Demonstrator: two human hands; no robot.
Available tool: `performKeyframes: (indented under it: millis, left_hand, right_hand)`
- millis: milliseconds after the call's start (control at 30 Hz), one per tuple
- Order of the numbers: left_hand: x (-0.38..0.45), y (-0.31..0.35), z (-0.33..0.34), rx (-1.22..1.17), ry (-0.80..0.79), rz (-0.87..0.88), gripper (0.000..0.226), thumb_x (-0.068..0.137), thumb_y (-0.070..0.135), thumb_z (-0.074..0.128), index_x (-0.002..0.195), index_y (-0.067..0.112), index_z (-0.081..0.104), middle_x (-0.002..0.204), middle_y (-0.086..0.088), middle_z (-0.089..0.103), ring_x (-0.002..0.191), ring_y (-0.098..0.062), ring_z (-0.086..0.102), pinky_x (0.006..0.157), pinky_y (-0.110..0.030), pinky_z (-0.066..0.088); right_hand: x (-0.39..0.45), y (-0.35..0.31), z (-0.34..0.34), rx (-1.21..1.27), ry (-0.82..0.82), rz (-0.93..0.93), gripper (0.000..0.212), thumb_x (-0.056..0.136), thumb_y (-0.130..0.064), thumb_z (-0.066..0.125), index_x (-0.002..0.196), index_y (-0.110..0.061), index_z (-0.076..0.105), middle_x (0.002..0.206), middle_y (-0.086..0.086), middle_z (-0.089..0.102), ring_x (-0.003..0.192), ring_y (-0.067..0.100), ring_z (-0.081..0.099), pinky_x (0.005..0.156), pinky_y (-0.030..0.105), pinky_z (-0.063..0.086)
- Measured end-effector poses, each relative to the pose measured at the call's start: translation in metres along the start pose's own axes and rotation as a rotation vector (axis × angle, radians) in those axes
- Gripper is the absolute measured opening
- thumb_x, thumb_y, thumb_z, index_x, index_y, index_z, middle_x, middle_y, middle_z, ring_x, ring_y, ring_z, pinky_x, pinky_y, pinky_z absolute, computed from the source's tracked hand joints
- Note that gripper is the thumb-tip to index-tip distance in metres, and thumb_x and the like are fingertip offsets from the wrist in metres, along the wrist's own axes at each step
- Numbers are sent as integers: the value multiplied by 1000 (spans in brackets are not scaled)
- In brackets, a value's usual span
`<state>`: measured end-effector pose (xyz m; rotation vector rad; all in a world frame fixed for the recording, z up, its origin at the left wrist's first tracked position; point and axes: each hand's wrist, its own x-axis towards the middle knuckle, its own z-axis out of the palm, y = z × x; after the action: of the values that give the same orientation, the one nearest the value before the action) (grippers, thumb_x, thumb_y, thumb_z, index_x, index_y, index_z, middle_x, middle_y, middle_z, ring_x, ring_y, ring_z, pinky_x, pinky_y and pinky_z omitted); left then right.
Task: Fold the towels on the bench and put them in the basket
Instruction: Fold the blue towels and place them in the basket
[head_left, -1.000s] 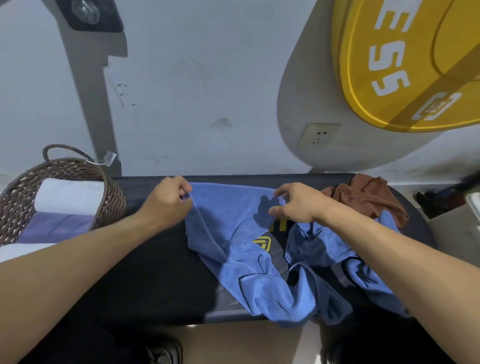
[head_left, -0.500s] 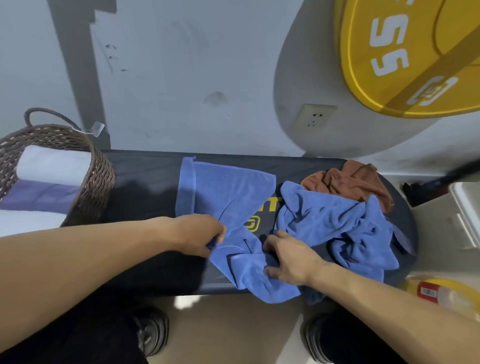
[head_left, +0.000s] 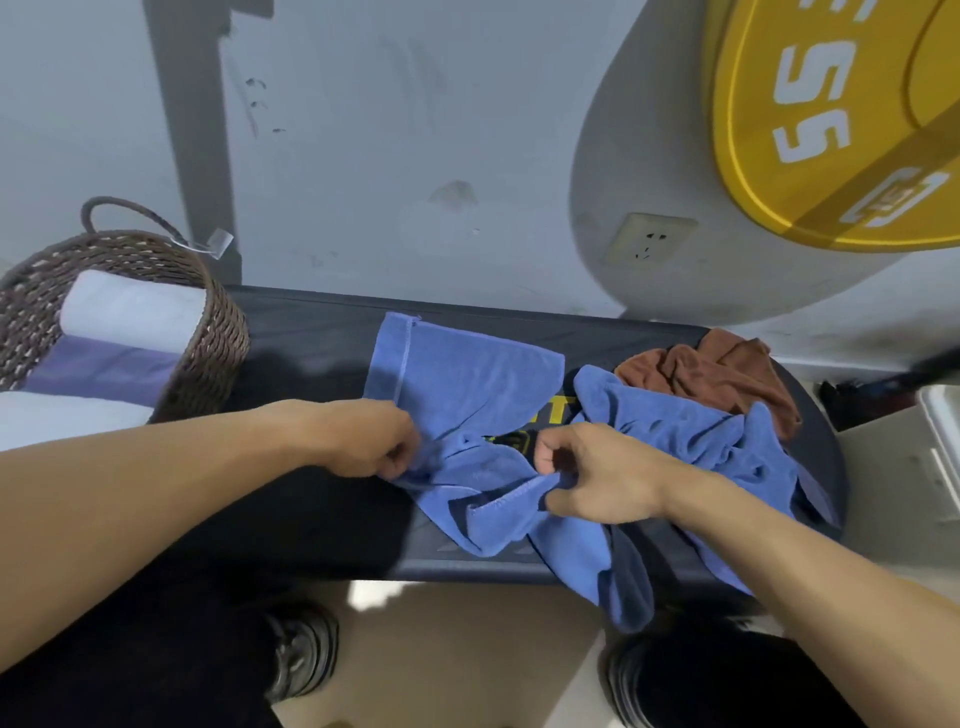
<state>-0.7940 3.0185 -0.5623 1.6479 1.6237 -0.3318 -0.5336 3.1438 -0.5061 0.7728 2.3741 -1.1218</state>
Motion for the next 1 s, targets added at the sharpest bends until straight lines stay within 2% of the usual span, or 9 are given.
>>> performKeyframes:
  millis: [267,300,367,500,600,700,867,933,1000]
  left_hand:
    - [-31,-37,-12,208,-109,-275,10,87,22,51,82,30,54,90,6,58,85,-19,58,82,-39,52]
    - [-30,-32,-10,214,-64,-258,3,88,28,52,90,30,54,95,6,58,88,-19,58,84,-41,51]
    - [-27,-13,-8,188,75,-128,33,85,48,59,111,30,51,109,8,54,100,-17,57,89,-39,49]
    - [-38,61,-23,-378,190,171,76,65,68,74,130,44,41,123,30,49,114,10,48,94,-15,41]
    - [-38,95,-30,-559,276,281,34,73,56,76,97,43,56,92,22,64,87,3,61,77,-18,49]
    - [-46,98,-42,-546,330,299,36,83,53,71,88,18,62,64,6,54,60,-8,50,60,-23,43]
    - [-62,84,-52,-526,365,260,15,90,44,63,98,33,70,83,7,74,77,-10,66,71,-22,49]
    - [-65,81,-52,-547,404,259,11,93,34,62,97,31,71,84,14,74,78,-3,67,71,-15,47]
    - [-68,79,-54,-626,457,236,12,94,30,61,90,25,71,80,9,74,75,-8,68,74,-24,51]
  right_hand:
    - [-14,8,-23,-251,62,69,24,86,-42,71,81,-22,59,61,-10,56,54,1,51,50,16,33]
    - [-15,7,-22,-222,56,57,21,87,-40,70,82,-22,60,59,-10,56,52,0,51,50,15,34]
    - [-16,2,-20,-119,64,17,14,88,-34,70,86,-22,63,54,-13,56,50,2,51,50,16,36]
    - [-20,-25,-14,144,159,-134,5,90,-28,70,90,-24,67,57,-9,54,51,4,48,54,21,40]
    - [-26,-44,-8,337,213,-233,7,92,-26,69,91,-19,68,61,-5,51,57,9,47,60,29,44]
    - [-35,-50,-7,452,207,-273,14,95,-28,65,100,-15,66,67,9,52,60,15,45,62,38,42]
    - [-41,-50,-2,360,148,-246,48,82,-31,80,121,-33,51,74,-8,53,68,12,53,67,28,49]
    - [-40,-50,6,324,194,-195,45,79,-31,82,110,-32,50,75,-8,53,70,20,55,69,38,51]
    - [-37,-53,11,308,190,-142,29,81,-29,79,96,-21,55,79,1,59,72,26,57,71,47,51]
